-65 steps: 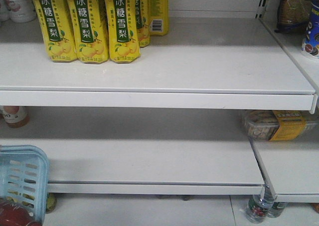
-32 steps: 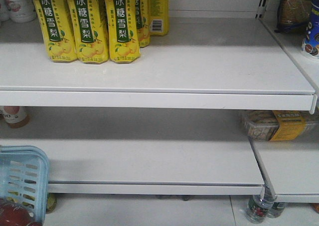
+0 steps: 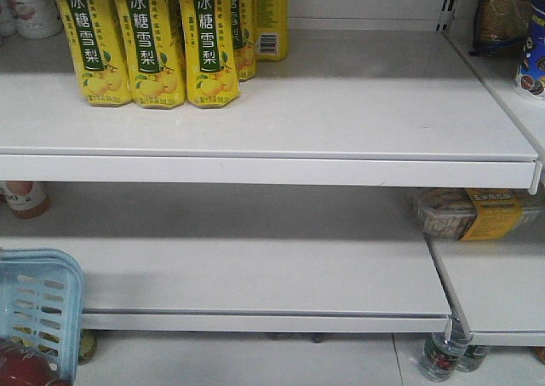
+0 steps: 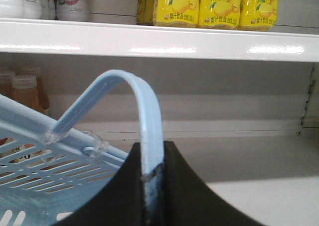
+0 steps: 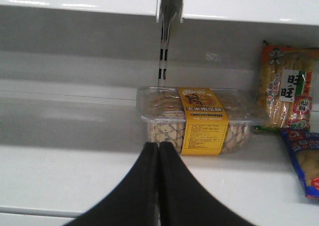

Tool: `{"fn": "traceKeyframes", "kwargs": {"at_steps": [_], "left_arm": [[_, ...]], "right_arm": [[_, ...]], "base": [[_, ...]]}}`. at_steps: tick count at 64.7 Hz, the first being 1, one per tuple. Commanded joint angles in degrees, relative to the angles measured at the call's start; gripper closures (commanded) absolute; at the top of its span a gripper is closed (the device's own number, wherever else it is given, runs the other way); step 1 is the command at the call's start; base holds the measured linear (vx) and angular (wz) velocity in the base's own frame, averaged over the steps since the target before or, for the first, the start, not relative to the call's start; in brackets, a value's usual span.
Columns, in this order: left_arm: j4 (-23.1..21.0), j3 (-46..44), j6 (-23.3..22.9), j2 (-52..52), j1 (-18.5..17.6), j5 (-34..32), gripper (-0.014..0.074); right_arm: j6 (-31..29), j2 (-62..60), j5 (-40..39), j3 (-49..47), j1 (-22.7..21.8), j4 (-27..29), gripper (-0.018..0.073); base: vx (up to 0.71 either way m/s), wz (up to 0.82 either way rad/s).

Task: Place coke in basket with both arms

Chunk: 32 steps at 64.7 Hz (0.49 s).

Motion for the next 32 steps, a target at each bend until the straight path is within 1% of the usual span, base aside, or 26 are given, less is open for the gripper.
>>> {"fn": "traceKeyframes", "kwargs": {"at_steps": [1, 32], "left_arm": [[1.6, -0.1, 0.9, -1.2, -0.1, -9.8, 0.0603], [1.6, -0.1, 0.9, -1.2, -0.1, -9.8, 0.0603]], "right_arm": [[5.8, -1.1, -4.0, 0.7, 0.1, -4.3, 0.0568], [6.4, -1.1, -6.3, 0.7, 0.1, -4.0, 0.0568]], "base": [[0.0, 0.0], [0.0, 0.0]]}}
